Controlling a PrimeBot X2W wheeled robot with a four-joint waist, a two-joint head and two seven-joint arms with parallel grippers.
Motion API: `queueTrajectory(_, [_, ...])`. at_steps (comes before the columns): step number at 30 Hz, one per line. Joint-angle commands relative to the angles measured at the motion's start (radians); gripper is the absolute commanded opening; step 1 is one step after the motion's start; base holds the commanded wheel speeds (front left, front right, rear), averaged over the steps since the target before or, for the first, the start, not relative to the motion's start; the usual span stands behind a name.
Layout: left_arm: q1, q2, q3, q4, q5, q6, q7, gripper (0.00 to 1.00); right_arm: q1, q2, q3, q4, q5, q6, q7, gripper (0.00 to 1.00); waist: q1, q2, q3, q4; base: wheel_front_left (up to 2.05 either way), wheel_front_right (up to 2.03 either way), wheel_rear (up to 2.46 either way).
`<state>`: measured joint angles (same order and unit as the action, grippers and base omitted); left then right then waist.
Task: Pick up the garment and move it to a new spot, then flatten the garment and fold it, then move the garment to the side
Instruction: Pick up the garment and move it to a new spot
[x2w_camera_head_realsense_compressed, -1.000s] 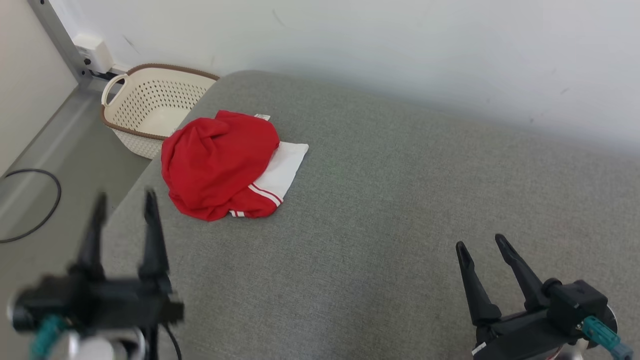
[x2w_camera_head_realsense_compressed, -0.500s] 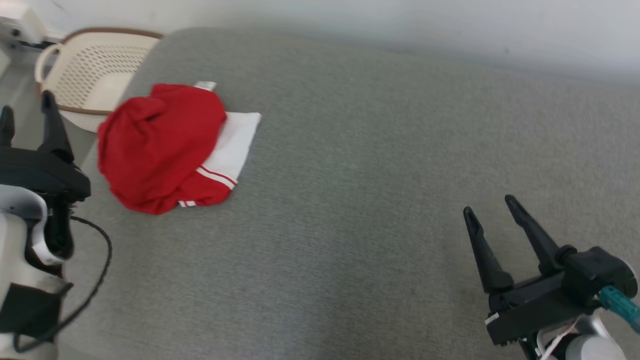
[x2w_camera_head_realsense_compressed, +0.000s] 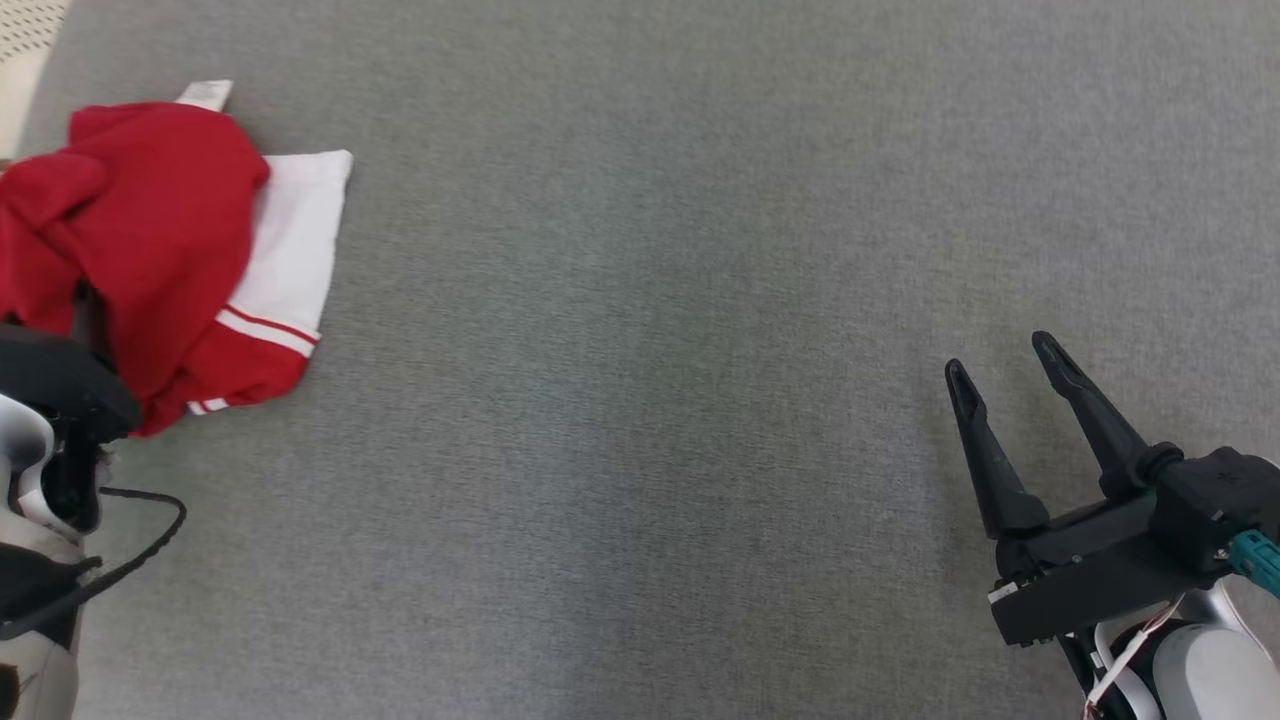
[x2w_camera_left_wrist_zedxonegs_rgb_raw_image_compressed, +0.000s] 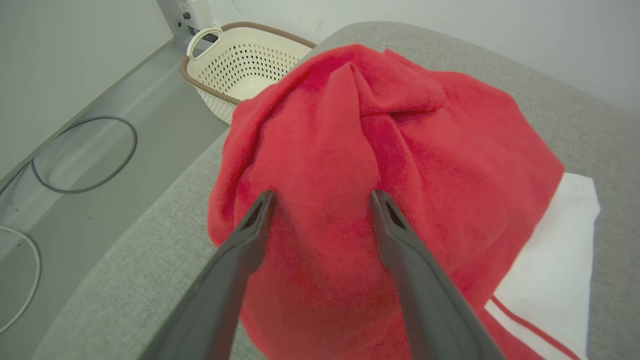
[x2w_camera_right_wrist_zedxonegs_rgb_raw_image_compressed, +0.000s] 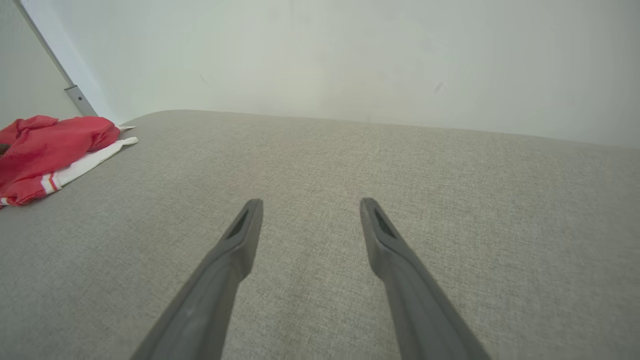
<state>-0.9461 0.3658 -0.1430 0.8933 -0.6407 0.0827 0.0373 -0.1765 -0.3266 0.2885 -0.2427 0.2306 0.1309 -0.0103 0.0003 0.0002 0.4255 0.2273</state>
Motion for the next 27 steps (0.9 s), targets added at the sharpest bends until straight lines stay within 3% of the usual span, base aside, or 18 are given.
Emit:
queueTrajectory(1, [-0.011, 0.007, -0.004, 0.014, -0.001, -0.005, 0.000, 1.00, -0.009, -0.005, 0.002, 0.002, 0.009, 0.000, -0.005, 1.00, -0.0003, -0.0002, 0.040, -0.034, 0.00, 0.00, 0.00])
queueTrajectory(2, [-0.018, 0.007, -0.006, 0.030, -0.001, -0.012, -0.004, 0.75, -0.014, -0.006, 0.002, 0.003, 0.010, 0.000, -0.006, 1.00, -0.0003, -0.0002, 0.043, -0.033, 0.00, 0.00, 0.00])
queueTrajectory(3, [-0.023, 0.008, -0.007, 0.044, -0.002, -0.018, -0.008, 0.20, -0.017, -0.007, 0.002, 0.006, 0.010, 0.000, -0.006, 1.00, -0.0003, -0.0002, 0.043, -0.032, 0.00, 0.00, 0.00])
queueTrajectory(4, [-0.029, 0.010, -0.011, 0.057, 0.001, -0.022, -0.014, 0.00, -0.018, -0.007, 0.003, 0.008, 0.009, 0.000, -0.007, 1.00, -0.0003, -0.0002, 0.044, -0.030, 0.00, 0.00, 0.00])
queueTrajectory(10, [-0.088, 0.042, -0.032, 0.055, 0.058, -0.009, -0.149, 0.00, -0.010, -0.001, -0.007, 0.021, 0.017, 0.000, -0.009, 1.00, -0.0003, -0.0002, 0.023, -0.012, 0.00, 0.00, 0.00])
queueTrajectory(16, [-0.131, 0.058, -0.066, -0.043, 0.123, 0.011, -0.258, 0.00, 0.009, 0.017, -0.023, 0.036, 0.012, 0.000, -0.019, 1.00, -0.0003, -0.0002, -0.046, 0.003, 0.00, 0.00, 0.00])
queueTrajectory(21, [-0.102, 0.055, -0.082, -0.190, 0.160, 0.042, -0.285, 0.00, 0.036, 0.034, -0.031, 0.050, 0.008, 0.000, -0.019, 1.00, -0.0003, -0.0002, -0.110, 0.004, 0.00, 0.00, 0.00])
queueTrajectory(27, [0.014, 0.056, -0.066, -0.448, 0.170, 0.109, -0.294, 0.00, 0.075, 0.062, -0.043, 0.060, 0.001, 0.000, -0.024, 1.00, -0.0003, -0.0002, -0.181, -0.007, 0.00, 0.00, 0.00])
